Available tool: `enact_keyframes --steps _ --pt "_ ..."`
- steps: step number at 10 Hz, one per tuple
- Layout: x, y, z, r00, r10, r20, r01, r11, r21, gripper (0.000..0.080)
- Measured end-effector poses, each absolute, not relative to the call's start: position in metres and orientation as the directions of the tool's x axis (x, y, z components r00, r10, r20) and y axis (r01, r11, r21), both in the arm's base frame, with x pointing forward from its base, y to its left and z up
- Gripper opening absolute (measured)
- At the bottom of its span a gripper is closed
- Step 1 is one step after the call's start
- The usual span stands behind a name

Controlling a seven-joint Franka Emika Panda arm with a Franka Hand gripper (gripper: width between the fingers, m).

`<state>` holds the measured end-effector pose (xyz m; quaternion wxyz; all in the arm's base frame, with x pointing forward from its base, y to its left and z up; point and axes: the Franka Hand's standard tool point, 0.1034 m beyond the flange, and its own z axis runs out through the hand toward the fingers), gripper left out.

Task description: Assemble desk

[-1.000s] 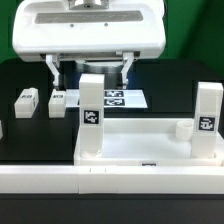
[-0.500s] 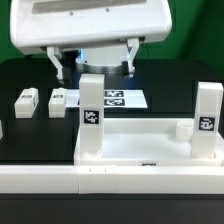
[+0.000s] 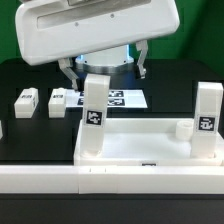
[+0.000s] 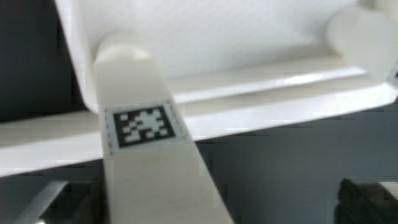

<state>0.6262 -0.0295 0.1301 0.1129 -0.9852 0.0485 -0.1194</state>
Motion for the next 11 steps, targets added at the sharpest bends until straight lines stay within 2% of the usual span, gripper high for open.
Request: enact_keyframes --steps 2,3,4,5,6,10,11 --pt "0.626 -0.031 0.129 0.966 -0.121 0.228 -0.067 -0.971 -0.231 0.0649" --pt "0.619 -0.040 0.126 0.978 -0.119 0.172 -0.077 -0.969 -0.234 0.0649" --pt "0.616 -0.047 0.130 0.986 -0.137 0.095 -0.114 -0.970 -0.214 0.0649" --pt "0.625 -0.049 0.140 0.984 -0.173 0.049 -0.160 -0.968 -0.191 0.0649" --pt "0.635 -0.049 0.142 0.984 -0.168 0.063 -0.154 -0.969 -0.191 0.0649" --pt "0.631 -0.048 0.137 0.985 -0.165 0.054 -0.151 -0.969 -0.193 0.0649" --pt "0.632 -0.049 0.130 0.986 -0.165 0.033 -0.156 -0.968 -0.195 0.0649"
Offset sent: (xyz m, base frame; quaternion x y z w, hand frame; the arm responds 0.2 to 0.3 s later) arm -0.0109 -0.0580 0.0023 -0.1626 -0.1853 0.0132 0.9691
